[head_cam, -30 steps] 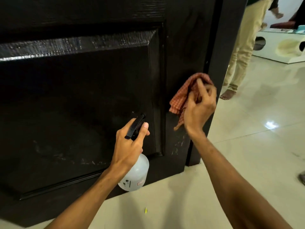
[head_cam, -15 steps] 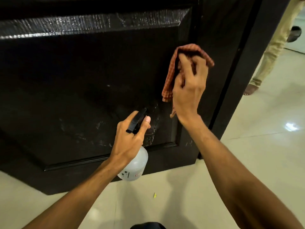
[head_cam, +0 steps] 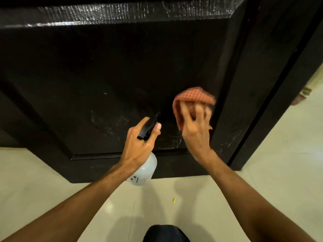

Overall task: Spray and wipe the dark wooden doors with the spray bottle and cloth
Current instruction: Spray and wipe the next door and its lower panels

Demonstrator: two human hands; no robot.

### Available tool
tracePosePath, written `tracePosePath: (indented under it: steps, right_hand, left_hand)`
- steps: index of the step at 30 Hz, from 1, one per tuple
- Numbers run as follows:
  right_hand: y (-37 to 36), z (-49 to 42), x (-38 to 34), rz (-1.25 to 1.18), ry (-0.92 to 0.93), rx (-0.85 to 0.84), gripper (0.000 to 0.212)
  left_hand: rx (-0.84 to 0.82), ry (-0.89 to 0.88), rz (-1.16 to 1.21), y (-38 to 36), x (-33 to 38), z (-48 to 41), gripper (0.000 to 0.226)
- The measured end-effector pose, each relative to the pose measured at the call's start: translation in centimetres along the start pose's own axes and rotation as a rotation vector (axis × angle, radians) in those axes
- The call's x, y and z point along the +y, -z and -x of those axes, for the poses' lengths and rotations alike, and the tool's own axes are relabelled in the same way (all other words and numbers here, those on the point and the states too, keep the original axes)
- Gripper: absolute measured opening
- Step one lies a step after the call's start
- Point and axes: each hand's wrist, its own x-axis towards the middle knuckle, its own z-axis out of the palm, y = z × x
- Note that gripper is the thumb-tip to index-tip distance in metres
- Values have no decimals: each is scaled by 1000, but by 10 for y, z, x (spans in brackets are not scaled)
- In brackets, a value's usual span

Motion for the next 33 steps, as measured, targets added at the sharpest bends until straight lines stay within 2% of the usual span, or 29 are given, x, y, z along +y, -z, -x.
tracePosePath:
  steps: [3, 4, 5, 6, 8, 10, 11, 12, 13, 14, 15, 17, 19, 21, 22, 23, 26, 27, 28, 30, 32, 33]
  right_hand:
    - [-18, 52, 2, 50, 362, -339, 72]
    - [-19, 49, 6, 35, 458, -384, 76]
    - [-19, 37, 8, 27, 506, -346, 74]
    - [-18, 21, 9, 10, 481, -271, 66]
    - [-16, -9, 3, -5, 264, -49, 53]
    - [-22, -10, -6, 36, 109, 78, 57]
    - [-30, 6, -10, 63, 161, 31, 67]
    - [-42, 30, -11, 86, 302, -92, 86]
    - [-54, 55, -10, 97, 495, -270, 104]
    - [-61, 75, -9, 125, 668, -435, 109]
    - [-64, 82, -9, 133, 776, -497, 104]
    - [-67, 62, -26, 49, 826, -388, 81]
    - [-65, 20, -52, 5, 647, -220, 66]
    - [-70, -7, -77, 81, 442, -86, 60]
    - [-75, -4, -88, 115, 437, -63, 58]
    - [-84, 9, -95, 145, 531, -87, 57]
    - [-112, 69, -97, 231, 1073, -374, 52]
    - [-114, 72, -98, 230, 1137, -438, 49]
    - [-112, 64, -104, 193, 1117, -433, 46]
    - [-104, 33, -125, 91, 936, -304, 47]
    - [-98, 2, -143, 102, 747, -243, 61]
    - [-96, -6, -151, 131, 717, -241, 66]
  left_hand:
    - [39, 27, -7, 17, -5, 7, 29]
    - [51, 39, -7, 23, -7, 11, 31]
    - [62, 52, -5, 29, -10, 13, 33]
    - [77, 66, -6, 36, -15, 17, 33]
    - [98, 83, -26, 52, -25, 25, 28]
    - [112, 78, -53, 68, -33, 31, 23]
    - [123, 77, -62, 76, -37, 34, 22]
    - [136, 79, -65, 83, -41, 37, 22]
    - [154, 87, -65, 90, -45, 41, 22]
    - [171, 96, -63, 96, -48, 46, 22]
    - [183, 105, -65, 102, -54, 51, 23]
    - [203, 120, -73, 112, -67, 62, 24]
    - [224, 126, -63, 119, -81, 72, 26]
    - [254, 125, -45, 123, -93, 82, 31]
    - [267, 126, -34, 123, -98, 86, 33]
    - [280, 128, -23, 124, -102, 90, 35]
    - [319, 142, -13, 125, -111, 99, 33]
    - [335, 151, -11, 126, -113, 101, 31]
    - [349, 159, -5, 126, -115, 102, 29]
    - [370, 166, 14, 127, -118, 104, 26]
    - [393, 168, 21, 132, -120, 107, 23]
    - [407, 167, 23, 135, -119, 107, 22]
